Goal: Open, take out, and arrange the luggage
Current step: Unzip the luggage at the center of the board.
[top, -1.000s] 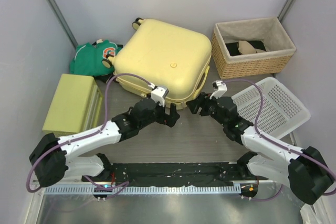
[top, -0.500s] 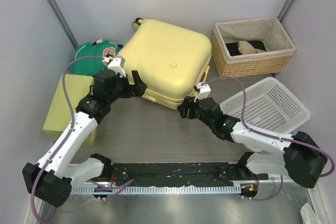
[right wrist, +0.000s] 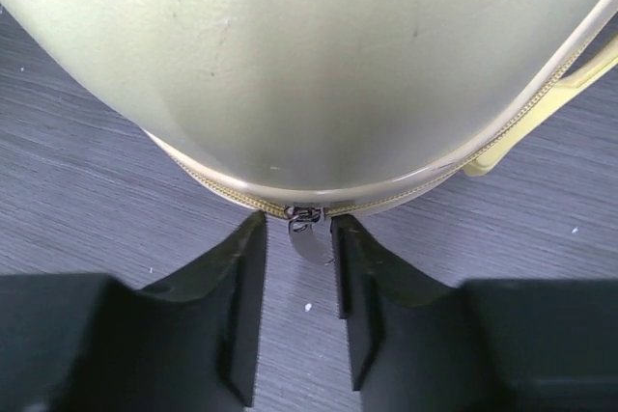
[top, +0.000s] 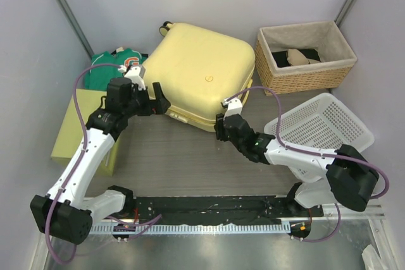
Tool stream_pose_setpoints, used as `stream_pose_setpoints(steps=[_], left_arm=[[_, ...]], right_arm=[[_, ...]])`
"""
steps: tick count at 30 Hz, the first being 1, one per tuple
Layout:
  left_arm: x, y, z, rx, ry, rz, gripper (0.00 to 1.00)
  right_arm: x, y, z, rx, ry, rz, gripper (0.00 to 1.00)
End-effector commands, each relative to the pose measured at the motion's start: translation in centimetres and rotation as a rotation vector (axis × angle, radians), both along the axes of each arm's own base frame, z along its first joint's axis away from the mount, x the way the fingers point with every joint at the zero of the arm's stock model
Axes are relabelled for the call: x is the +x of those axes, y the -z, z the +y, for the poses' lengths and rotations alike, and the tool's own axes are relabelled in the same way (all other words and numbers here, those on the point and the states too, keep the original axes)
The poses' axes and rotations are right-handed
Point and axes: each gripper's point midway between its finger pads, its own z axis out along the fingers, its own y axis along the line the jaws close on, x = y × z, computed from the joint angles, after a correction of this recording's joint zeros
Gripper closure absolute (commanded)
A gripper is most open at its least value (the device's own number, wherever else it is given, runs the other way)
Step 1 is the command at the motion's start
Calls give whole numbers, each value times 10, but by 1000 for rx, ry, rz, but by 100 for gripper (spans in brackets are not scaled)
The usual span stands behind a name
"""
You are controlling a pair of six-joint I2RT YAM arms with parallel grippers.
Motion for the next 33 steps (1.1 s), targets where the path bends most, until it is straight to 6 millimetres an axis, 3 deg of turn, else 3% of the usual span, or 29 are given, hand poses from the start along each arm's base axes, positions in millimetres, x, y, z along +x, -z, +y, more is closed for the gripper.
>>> stream_pose_setpoints(steps=[1,4,11,19,33], left_arm=[[5,2,6,6,9,-14,0],[6,14,11,-14,4,32,0],[9,17,19,-23,-31,37,0],[13,28,27,-28,-60,67,0],[17,40,34,-14,-90,102,0]], right_arm=[[17,-16,3,27,68,-46,72],[20,-15,2,11,83,-44,81],[20,-17,-6,-8,115,-54,99],[21,-24,-21,-13,109,-80,99],[32,-24,-51,172,8,-19,99]])
